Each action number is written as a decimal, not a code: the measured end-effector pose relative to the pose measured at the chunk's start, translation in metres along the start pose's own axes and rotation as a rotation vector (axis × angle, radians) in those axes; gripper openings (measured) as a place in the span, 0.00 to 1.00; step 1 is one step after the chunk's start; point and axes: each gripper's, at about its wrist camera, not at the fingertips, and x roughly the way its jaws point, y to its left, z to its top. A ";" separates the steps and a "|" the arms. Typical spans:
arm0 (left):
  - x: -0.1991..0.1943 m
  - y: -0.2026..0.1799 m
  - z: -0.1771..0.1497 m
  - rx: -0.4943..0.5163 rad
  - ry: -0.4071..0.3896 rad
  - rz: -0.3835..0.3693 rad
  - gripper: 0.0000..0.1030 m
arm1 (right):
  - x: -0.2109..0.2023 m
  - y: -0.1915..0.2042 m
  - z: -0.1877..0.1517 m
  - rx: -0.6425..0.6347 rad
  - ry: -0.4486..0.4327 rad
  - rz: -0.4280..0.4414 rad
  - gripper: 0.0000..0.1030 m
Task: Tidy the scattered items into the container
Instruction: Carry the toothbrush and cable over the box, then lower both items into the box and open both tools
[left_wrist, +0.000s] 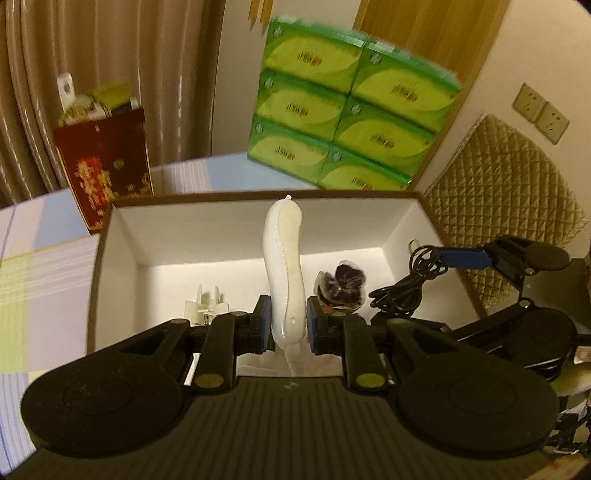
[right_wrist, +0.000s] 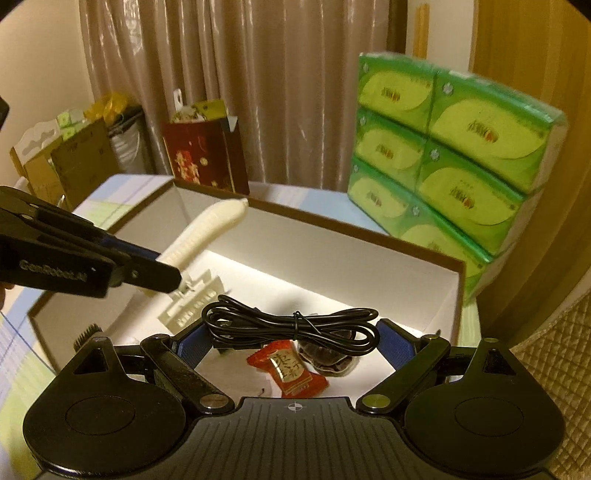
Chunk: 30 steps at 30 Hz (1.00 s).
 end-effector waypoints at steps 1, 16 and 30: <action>0.006 0.002 0.000 -0.003 0.011 0.000 0.15 | 0.004 -0.001 0.000 -0.001 0.007 0.001 0.88; 0.074 0.017 0.006 0.016 0.119 0.048 0.16 | 0.040 -0.015 0.008 -0.009 0.059 0.016 0.88; 0.073 0.027 0.007 0.023 0.130 0.082 0.23 | 0.047 -0.011 0.012 -0.030 0.051 0.030 0.88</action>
